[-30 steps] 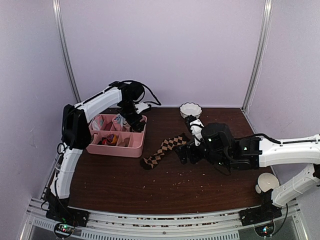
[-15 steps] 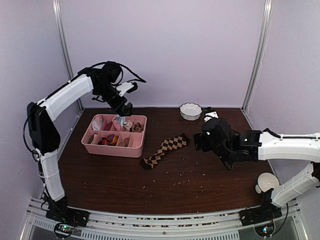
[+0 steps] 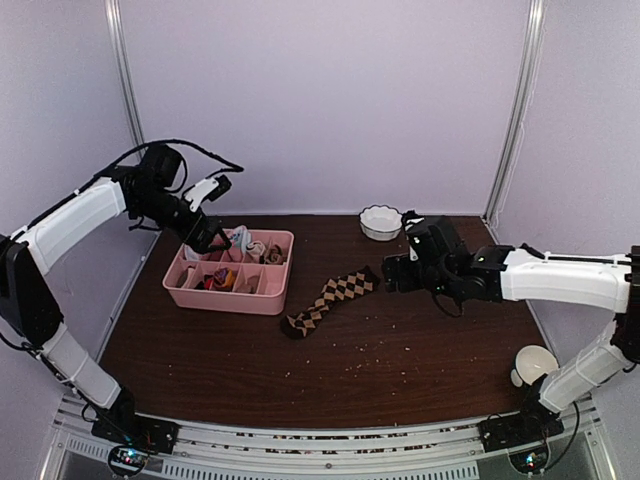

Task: Roll the socks
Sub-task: Pick up the sock from the center of the board.

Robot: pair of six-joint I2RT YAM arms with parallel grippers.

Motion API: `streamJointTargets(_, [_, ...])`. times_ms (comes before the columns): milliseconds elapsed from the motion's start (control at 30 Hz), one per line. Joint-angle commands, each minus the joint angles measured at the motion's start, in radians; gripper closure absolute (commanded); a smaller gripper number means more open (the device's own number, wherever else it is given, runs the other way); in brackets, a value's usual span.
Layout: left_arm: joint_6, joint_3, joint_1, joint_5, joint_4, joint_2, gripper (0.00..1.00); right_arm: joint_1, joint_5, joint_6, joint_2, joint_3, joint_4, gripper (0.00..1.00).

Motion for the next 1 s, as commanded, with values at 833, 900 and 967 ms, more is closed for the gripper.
streamJointTargets(833, [0.207,-0.148,-0.014,0.107,-0.223,-0.042,0.02,-0.276,-0.652,0.023,0.683,0.439,0.043,0.73])
streamJointTargets(900, [0.204,-0.148,-0.014,0.109,-0.218,-0.044,0.02,-0.277,-0.660,0.023,0.684,0.439,0.045,0.74])
streamJointTargets(967, [0.201,-0.145,-0.013,0.108,-0.219,-0.046,0.02,-0.277,-0.672,0.027,0.687,0.443,0.050,0.80])
